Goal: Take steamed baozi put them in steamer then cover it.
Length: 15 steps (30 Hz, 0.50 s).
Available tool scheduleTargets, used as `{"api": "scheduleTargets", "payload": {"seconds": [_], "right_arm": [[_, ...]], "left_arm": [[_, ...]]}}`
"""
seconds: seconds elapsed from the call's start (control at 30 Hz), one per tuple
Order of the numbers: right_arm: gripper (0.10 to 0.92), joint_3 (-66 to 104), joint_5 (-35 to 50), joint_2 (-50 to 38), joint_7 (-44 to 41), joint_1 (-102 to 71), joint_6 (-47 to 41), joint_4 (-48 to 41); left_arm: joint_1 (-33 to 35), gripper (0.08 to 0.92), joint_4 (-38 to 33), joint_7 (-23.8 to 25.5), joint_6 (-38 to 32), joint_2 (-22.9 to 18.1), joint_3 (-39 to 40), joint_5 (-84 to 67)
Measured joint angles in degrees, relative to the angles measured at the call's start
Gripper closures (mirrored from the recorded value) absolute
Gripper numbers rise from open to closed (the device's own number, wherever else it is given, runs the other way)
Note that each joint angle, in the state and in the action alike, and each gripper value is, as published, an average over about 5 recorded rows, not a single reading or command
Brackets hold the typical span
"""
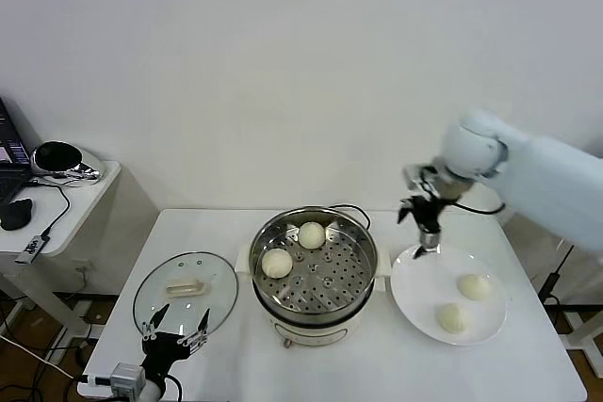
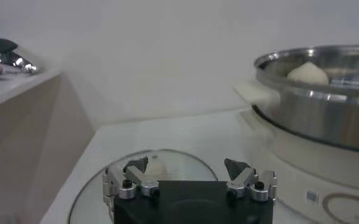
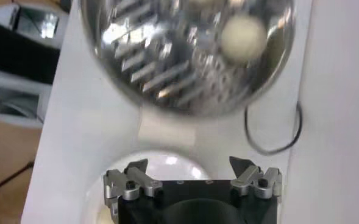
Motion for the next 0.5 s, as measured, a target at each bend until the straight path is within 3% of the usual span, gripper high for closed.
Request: {"api": "scheduleTargets", "payload": {"seconds": [0.5], "right_arm": [[0.203,12.5,-10.1,-4.8,0.4,-19.4,3.9,-2.0]], "left_arm": [[0.4,0.177,1.1,0.2,0.3,-0.6,0.4,1.6]]}}
